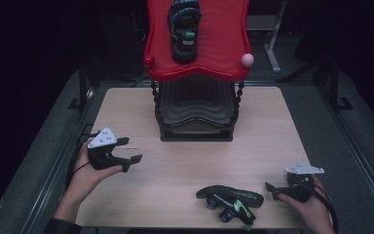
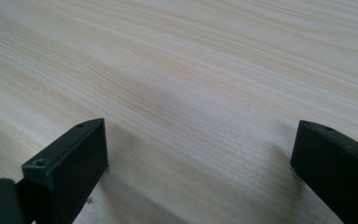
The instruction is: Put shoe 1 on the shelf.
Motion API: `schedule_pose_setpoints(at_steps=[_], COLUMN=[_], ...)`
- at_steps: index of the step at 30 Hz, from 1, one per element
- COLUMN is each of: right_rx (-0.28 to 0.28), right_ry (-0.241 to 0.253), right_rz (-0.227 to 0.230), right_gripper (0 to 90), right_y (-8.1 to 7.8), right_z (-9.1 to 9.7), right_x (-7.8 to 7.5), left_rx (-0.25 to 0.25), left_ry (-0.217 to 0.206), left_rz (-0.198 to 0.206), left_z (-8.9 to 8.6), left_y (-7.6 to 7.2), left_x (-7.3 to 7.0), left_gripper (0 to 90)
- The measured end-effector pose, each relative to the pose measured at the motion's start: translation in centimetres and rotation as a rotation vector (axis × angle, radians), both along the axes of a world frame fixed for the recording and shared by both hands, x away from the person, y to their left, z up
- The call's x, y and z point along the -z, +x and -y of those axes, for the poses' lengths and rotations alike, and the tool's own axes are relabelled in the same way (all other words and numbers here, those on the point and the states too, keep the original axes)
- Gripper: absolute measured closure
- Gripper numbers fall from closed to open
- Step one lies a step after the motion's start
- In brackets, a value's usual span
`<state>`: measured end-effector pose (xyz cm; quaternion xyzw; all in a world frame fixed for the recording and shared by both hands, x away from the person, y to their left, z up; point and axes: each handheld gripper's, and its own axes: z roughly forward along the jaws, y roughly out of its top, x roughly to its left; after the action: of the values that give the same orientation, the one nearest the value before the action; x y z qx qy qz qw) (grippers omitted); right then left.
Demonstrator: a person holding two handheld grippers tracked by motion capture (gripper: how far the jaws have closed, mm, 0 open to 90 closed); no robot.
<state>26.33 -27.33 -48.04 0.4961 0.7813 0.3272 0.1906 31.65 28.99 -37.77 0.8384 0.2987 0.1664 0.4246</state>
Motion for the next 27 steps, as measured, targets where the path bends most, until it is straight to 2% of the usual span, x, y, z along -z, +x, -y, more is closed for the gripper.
schedule_pose_setpoints(at_steps=[4, 7, 8, 11, 12, 16, 17, 18, 19, 20, 22, 23, 24, 25, 26, 27], right_rx=[0.000, 0.004, 0.004, -0.005, -0.002, -0.036, -0.036, -0.070, -0.070, -0.103, -0.148, -0.155, -0.192, -0.192, -0.250, -0.270], right_ry=[0.000, 0.002, 0.002, 0.001, 0.003, 0.058, 0.058, 0.088, 0.088, 0.098, 0.125, 0.143, 0.172, 0.172, 0.205, 0.215], right_rz=[0.001, 0.006, 0.006, -0.002, -0.006, -0.010, -0.010, 0.013, 0.013, 0.044, 0.068, 0.069, 0.079, 0.079, 0.090, 0.088], right_gripper=[4.0, 10.1, 15.0, 18.5, 23.9, 40.7, 40.7, 55.7, 55.7, 68.6, 79.3, 83.1, 88.0, 88.0, 89.8, 89.9], right_y=[0.0, -0.1, -0.2, -0.2, -0.3, -0.4, -0.4, -0.6, -0.6, -0.8, -1.1, -1.1, -1.3, -1.3, -1.5, -1.5], right_z=[0.0, 0.2, 0.3, 0.4, 0.5, 0.7, 0.7, 0.7, 0.7, 0.6, 0.4, 0.3, 0.0, 0.0, -0.4, -0.6], right_x=[0.0, -0.1, -0.2, -0.4, -0.6, -1.3, -1.3, -2.2, -2.2, -3.0, -3.9, -4.3, -4.9, -4.9, -5.6, -5.8], left_rx=[-0.016, -0.034, -0.041, -0.051, -0.050, -0.056, -0.056, -0.067, -0.067, -0.078, -0.088, -0.099, -0.103, -0.103, -0.109, -0.121], left_ry=[0.062, 0.106, 0.112, 0.116, 0.111, 0.128, 0.128, 0.152, 0.152, 0.154, 0.141, 0.140, 0.136, 0.136, 0.123, 0.114], left_rz=[-0.029, -0.051, -0.057, -0.093, -0.102, -0.141, -0.141, -0.150, -0.150, -0.151, -0.146, -0.139, -0.138, -0.138, -0.145, -0.137], left_z=[-0.1, -0.4, -0.5, -1.0, -1.0, -1.2, -1.2, -1.2, -1.2, -1.2, -1.3, -1.4, -1.5, -1.5, -1.7, -1.8], left_y=[-0.7, -0.9, -1.0, -1.1, -1.2, -1.6, -1.6, -1.6, -1.6, -1.4, -1.3, -1.2, -1.2, -1.2, -1.1, -1.0], left_x=[1.9, 3.8, 4.3, 5.9, 6.2, 7.7, 7.7, 8.3, 8.3, 8.7, 8.8, 8.9, 9.0, 9.0, 9.1, 9.3], left_gripper=[18.1, 18.1, 18.1, 18.1, 18.1, 18.2, 18.2, 18.2, 18.2, 17.2, 17.2, 17.1, 15.9, 14.5, 12.9, 11.1])
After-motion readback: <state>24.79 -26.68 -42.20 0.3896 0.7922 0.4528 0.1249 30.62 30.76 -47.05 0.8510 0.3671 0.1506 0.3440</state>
